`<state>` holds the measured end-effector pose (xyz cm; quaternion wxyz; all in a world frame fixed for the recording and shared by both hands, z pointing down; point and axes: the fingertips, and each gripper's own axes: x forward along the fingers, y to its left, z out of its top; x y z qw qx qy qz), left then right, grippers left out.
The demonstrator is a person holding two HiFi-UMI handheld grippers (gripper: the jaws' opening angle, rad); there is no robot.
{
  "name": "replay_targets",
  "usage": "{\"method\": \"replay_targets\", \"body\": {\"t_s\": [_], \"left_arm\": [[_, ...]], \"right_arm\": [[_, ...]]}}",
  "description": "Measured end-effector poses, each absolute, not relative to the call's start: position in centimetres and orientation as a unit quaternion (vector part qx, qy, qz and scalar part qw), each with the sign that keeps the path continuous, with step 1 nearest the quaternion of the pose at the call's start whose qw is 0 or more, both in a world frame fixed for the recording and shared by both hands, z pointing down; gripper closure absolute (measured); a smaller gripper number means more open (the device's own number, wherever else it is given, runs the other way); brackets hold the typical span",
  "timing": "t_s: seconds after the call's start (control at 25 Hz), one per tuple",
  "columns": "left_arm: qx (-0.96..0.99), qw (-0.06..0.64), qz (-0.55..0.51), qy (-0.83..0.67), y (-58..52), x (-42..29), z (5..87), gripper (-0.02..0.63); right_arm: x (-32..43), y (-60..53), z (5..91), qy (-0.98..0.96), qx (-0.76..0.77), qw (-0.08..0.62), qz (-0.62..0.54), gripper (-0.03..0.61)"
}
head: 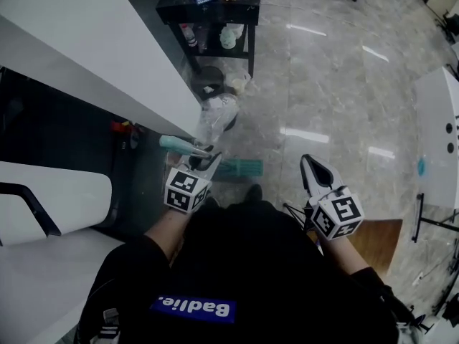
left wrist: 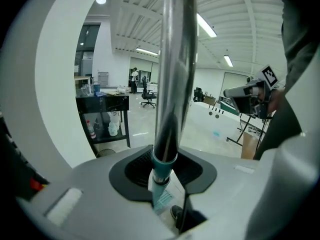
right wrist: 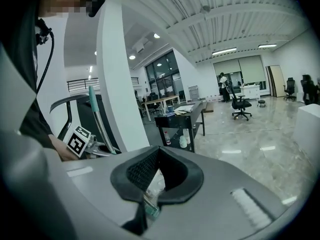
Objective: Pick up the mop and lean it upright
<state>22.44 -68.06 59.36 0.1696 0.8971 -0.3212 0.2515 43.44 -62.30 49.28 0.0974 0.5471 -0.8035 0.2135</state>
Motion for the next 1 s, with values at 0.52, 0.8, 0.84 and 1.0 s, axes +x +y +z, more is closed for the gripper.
{"method": "replay_targets", "body": {"t_s": [0.52, 0.8, 0.84, 1.0], "left_arm": [[0.835, 0.286, 0.288, -0.371, -74.9, 20.6, 72.3, 0.481], [0.809, 0.334, 0.302, -0.379, -79.1, 17.6, 78.1, 0.479], [0.809, 0.336, 0.297, -0.381, -79.8, 17.4, 78.2, 0.479], [0.799, 0.353, 0.276, -0.402, -82.5, 15.8, 79.0, 0.479]], "right_arm": [[46.0, -62.7, 50.3, -0.764, 0.58, 0.178, 0.221, 0.572], [44.8, -62.2, 49.9, -0.743, 0.594, 0.218, 0.218, 0.572], [44.7, -61.9, 49.6, -0.739, 0.599, 0.222, 0.216, 0.572], [44.0, -61.4, 49.4, -0.728, 0.608, 0.233, 0.216, 0.572]]}}
